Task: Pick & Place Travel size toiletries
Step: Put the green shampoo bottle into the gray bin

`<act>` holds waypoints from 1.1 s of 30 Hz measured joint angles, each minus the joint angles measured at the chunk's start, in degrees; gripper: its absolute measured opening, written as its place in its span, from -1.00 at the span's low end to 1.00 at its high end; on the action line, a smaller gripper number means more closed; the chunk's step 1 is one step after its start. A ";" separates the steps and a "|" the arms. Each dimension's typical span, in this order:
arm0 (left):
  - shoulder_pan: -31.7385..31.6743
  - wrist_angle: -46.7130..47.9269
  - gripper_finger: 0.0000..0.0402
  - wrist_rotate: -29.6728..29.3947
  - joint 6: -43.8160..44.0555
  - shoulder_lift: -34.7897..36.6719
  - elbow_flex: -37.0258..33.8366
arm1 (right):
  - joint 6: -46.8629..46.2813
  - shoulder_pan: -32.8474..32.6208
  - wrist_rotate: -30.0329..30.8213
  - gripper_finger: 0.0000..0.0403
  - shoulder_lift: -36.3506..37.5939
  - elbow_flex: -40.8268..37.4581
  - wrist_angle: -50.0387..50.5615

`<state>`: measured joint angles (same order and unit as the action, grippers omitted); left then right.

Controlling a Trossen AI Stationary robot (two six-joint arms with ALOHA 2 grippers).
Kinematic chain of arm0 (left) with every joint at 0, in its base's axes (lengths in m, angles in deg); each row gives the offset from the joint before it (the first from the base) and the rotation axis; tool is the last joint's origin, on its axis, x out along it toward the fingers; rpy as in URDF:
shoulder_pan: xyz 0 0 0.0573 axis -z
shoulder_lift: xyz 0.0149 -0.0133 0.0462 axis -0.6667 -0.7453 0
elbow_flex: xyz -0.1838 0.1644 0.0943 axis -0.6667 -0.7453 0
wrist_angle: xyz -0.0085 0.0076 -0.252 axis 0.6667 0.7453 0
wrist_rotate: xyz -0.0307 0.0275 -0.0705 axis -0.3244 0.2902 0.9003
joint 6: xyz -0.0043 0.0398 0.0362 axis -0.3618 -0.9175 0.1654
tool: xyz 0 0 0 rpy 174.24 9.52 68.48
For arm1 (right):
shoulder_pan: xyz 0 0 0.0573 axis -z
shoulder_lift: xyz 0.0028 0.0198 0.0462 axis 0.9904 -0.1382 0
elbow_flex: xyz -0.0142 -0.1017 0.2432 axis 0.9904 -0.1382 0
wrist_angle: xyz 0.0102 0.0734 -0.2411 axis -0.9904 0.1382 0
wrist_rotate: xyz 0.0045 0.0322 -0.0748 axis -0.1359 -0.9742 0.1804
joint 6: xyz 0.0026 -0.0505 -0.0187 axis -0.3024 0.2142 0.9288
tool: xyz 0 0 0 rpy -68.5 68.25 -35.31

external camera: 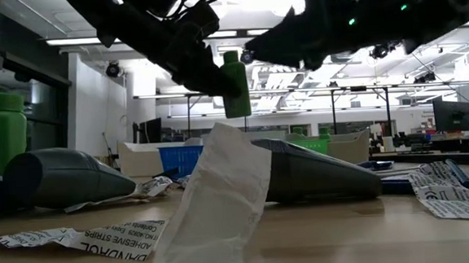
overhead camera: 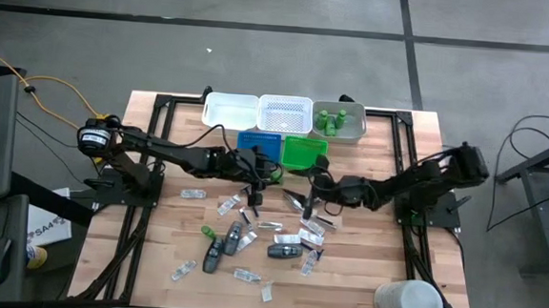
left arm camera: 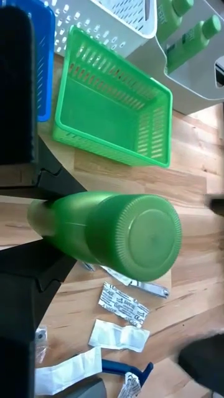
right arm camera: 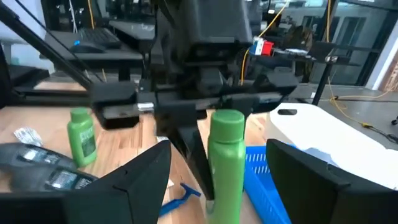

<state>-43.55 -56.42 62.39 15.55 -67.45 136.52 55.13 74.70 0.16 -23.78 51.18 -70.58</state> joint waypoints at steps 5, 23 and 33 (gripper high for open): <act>0.01 0.17 -0.60 0.00 0.00 -0.01 0.00 | -0.10 3.02 -3.64 0.27 -3.91 3.58 -0.14; 0.00 1.05 -0.60 0.26 -0.55 -0.02 0.00 | -2.23 6.32 -8.03 -0.18 -7.06 7.42 2.23; -0.15 1.68 -0.47 1.59 0.08 -0.02 0.00 | -3.94 6.34 -9.02 -0.56 -7.06 7.42 2.90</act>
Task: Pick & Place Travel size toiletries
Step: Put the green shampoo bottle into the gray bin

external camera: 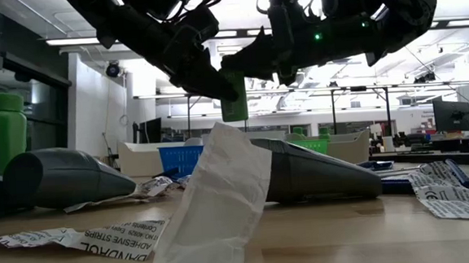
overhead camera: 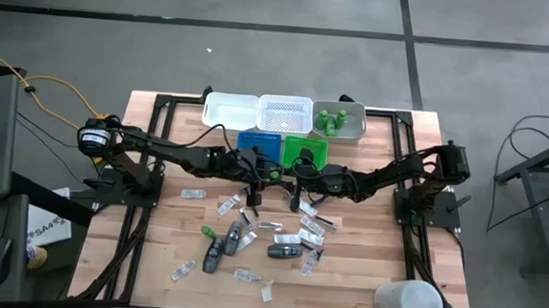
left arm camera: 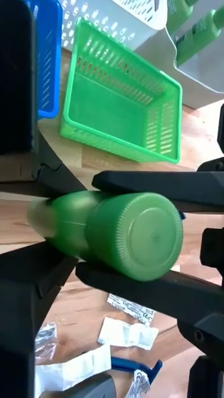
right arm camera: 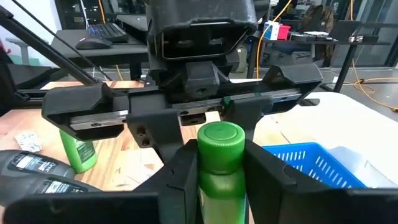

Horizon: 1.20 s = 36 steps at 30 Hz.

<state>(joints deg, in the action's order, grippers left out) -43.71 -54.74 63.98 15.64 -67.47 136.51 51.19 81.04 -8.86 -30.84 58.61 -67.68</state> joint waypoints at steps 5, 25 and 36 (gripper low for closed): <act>0.00 1.00 -0.24 -0.62 0.08 0.07 0.05 | -0.08 0.10 2.83 -0.56 2.02 -0.02 1.84; 0.07 9.88 -0.13 -10.84 3.21 5.11 -2.15 | -11.77 12.69 37.36 -0.56 23.39 -10.36 22.20; 0.13 5.28 -0.13 -11.03 4.72 5.14 -4.45 | -20.77 22.34 44.35 -0.56 19.85 -15.48 16.81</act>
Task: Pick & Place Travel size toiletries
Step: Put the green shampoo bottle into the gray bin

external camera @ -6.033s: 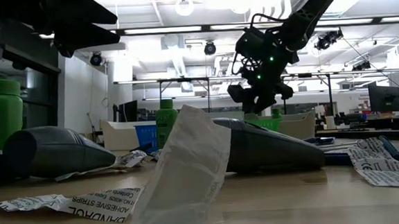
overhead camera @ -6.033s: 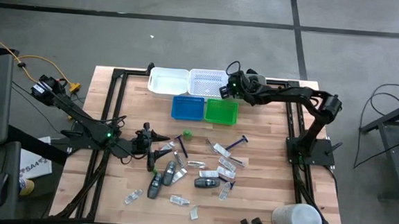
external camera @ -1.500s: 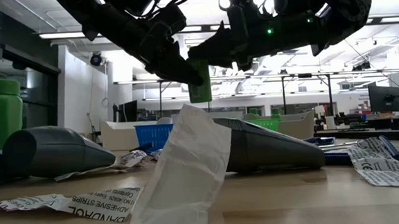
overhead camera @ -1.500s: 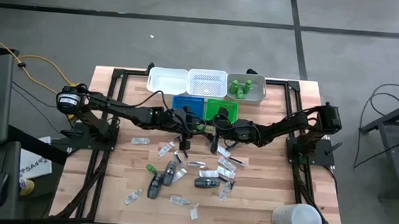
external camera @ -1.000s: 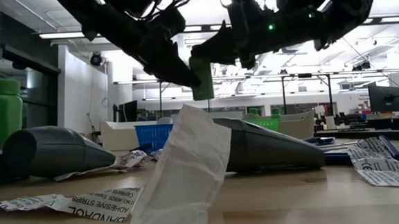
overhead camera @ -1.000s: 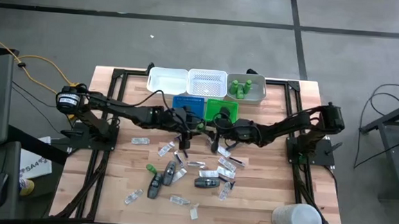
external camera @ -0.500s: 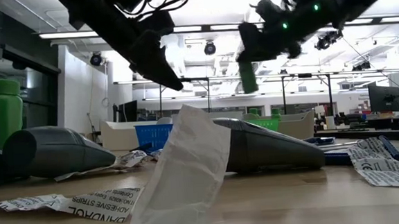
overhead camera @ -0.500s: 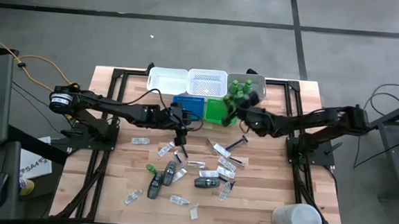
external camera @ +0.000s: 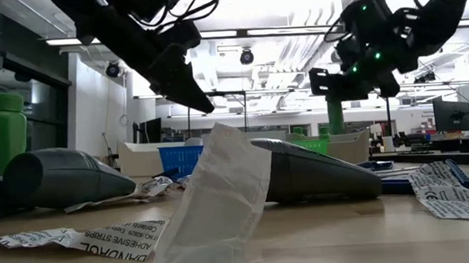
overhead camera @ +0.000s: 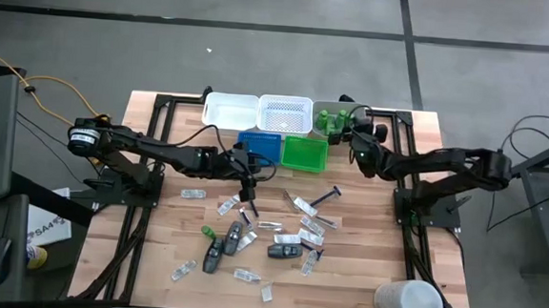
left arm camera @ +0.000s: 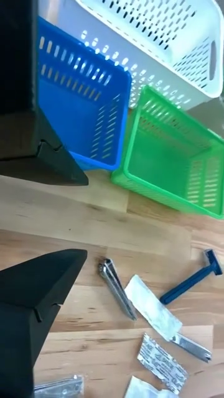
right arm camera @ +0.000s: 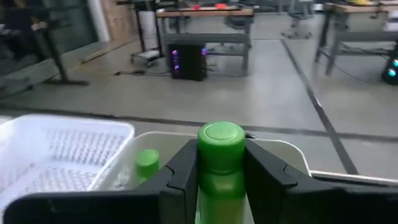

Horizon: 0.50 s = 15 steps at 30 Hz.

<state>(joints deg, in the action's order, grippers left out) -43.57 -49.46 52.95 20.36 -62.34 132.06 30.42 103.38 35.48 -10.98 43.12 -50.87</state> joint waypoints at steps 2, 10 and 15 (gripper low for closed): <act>0.00 -0.48 -0.13 0.00 0.00 0.00 0.00 | -1.94 1.11 0.52 -0.56 -2.28 0.06 -0.86; 0.00 -1.43 -0.13 0.02 -0.02 0.00 0.00 | -4.02 5.42 2.35 -0.56 -10.34 0.05 -6.29; 0.00 -1.46 -0.13 0.05 -0.02 0.00 0.00 | -5.50 8.05 1.12 -0.56 -15.00 0.05 -9.21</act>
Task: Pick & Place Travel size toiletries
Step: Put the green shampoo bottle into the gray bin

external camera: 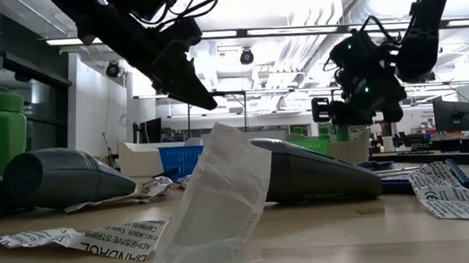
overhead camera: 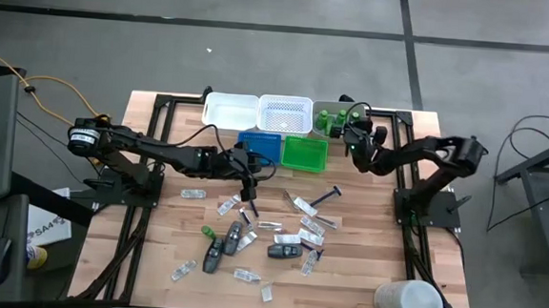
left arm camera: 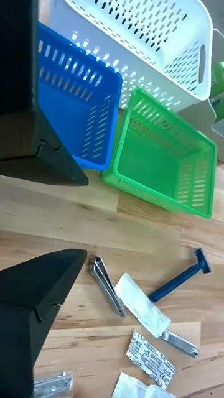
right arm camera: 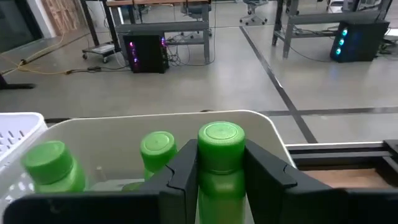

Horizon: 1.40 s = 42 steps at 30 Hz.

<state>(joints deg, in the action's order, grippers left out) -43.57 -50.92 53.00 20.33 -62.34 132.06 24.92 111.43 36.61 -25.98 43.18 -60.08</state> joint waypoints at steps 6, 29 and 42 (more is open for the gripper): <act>0.00 0.00 -0.13 0.80 0.00 0.00 0.00 | -0.01 1.67 -1.47 -0.56 -3.00 0.30 -1.46; 0.00 0.44 -0.13 0.85 -0.04 0.22 0.02 | 9.78 -1.89 -1.94 -0.20 2.26 0.20 -1.73; 3.79 18.55 -0.13 -5.55 6.46 10.62 0.11 | 14.24 -14.51 -2.00 -0.19 19.75 0.22 16.00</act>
<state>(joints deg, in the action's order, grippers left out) -39.78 -32.36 47.45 26.80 -51.72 132.17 39.16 96.92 34.61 -6.23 43.39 -44.08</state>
